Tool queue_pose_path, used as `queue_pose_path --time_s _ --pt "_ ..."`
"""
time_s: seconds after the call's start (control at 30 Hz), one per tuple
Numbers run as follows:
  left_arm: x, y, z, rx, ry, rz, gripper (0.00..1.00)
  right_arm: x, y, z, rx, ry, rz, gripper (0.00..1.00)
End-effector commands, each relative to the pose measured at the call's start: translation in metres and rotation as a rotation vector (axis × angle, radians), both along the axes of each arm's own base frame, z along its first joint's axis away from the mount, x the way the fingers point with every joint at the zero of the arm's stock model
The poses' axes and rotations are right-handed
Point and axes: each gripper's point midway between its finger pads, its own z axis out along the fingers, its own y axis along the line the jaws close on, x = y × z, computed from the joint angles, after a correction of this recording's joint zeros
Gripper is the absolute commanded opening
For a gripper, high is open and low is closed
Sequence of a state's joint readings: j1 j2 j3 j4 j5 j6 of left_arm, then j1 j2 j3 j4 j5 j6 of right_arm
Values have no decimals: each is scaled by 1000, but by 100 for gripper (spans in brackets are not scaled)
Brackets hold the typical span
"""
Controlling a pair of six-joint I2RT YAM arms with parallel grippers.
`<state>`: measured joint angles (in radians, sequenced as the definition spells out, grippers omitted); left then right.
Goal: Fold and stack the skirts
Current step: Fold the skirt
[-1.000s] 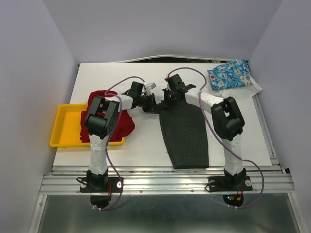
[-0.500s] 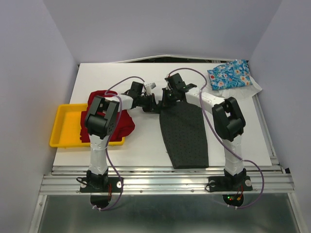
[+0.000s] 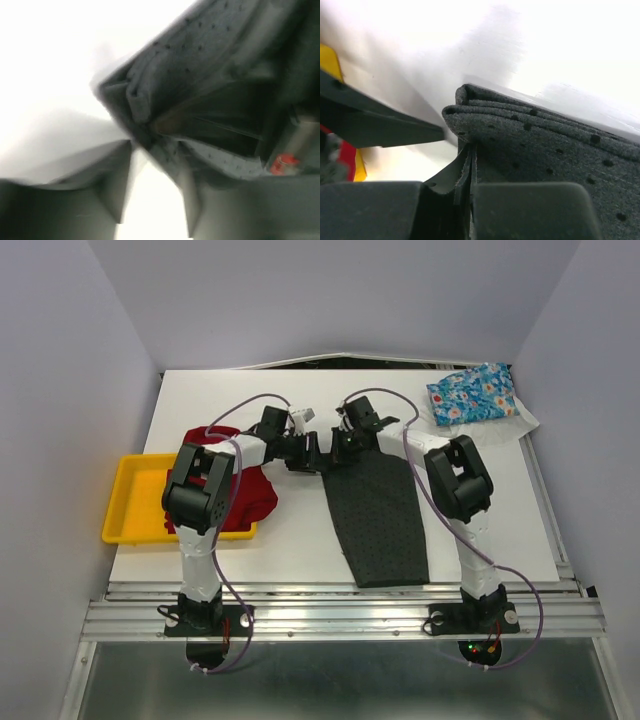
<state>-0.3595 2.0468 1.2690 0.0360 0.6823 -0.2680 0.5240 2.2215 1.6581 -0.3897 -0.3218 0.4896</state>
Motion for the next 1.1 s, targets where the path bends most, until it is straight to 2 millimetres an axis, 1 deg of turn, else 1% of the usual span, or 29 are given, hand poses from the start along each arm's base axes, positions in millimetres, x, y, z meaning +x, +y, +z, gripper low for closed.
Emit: queue_pose_path --time_s 0.0,0.03,0.1,0.13,0.17,0.2,0.23,0.27,0.33,0.37,0.4,0.43,0.47,0.5,0.53,0.57,0.6,0.67,0.7,0.73,0.77,0.83,0.87,0.9,0.93,0.97,1.0,1.03,1.07 --pt "-6 26 33 85 -91 16 62 7 13 -3 56 -42 38 2" --pt "-7 32 36 107 -112 14 68 6 17 -2 75 -41 53 6" --pt "-13 38 53 129 -144 14 75 11 19 5 108 -45 60 12" --pt "-15 42 57 140 -159 16 81 15 24 15 131 -59 70 16" --pt "-16 48 61 172 -188 12 87 15 29 23 157 -66 90 28" --pt "-16 52 78 178 -238 18 96 20 27 32 170 -79 90 34" --pt "-16 58 83 209 -277 11 99 25 32 53 200 -122 111 46" --pt "-20 61 97 216 -314 4 99 30 30 67 212 -150 117 54" --pt "-22 67 108 248 -378 -23 99 40 21 95 235 -208 128 66" --pt "-29 66 112 264 -396 -50 99 40 16 124 242 -271 174 76" --pt "-32 66 126 284 -474 -92 99 41 10 136 237 -302 199 80" --pt "-36 65 131 300 -506 -121 99 43 -2 147 212 -360 254 84" --pt "-45 61 134 312 -526 -163 99 33 -12 162 191 -368 285 90" --pt "-60 47 142 318 -599 -255 99 26 -20 167 176 -379 319 93" --pt "-72 39 141 336 -624 -312 99 18 -28 167 160 -374 351 94" --pt "-102 11 141 337 -662 -432 99 -4 -44 163 138 -342 405 97" --pt "-118 1 133 368 -696 -514 99 -16 -50 158 119 -335 444 98" --pt "-138 -16 125 415 -751 -589 99 -40 -75 142 78 -277 487 99" --pt "-149 -24 118 426 -763 -623 99 -63 -85 129 62 -229 501 98" --pt "-166 -37 109 434 -779 -681 99 -73 -97 120 51 -199 501 98" --pt "-170 -47 100 435 -784 -703 99 -96 -112 106 54 -145 522 98" --pt "-181 -62 90 436 -792 -754 99 -115 -125 92 51 -89 530 96" --pt "-182 -68 75 454 -773 -785 99 -124 -135 84 41 -61 538 94" --pt "-182 -72 70 460 -769 -794 99 -132 -137 78 41 -37 546 93" --pt "-180 -77 65 464 -767 -807 99 -145 -144 63 43 23 539 92" --pt "-179 -78 58 478 -762 -820 99 -152 -144 56 50 46 550 91" --pt "-173 -79 44 507 -760 -838 99 -161 -146 40 56 102 551 88" --pt "-170 -77 30 539 -758 -873 98 -164 -147 31 58 128 549 87" --pt "-165 -73 23 572 -761 -875 95 -167 -147 23 59 154 548 86"
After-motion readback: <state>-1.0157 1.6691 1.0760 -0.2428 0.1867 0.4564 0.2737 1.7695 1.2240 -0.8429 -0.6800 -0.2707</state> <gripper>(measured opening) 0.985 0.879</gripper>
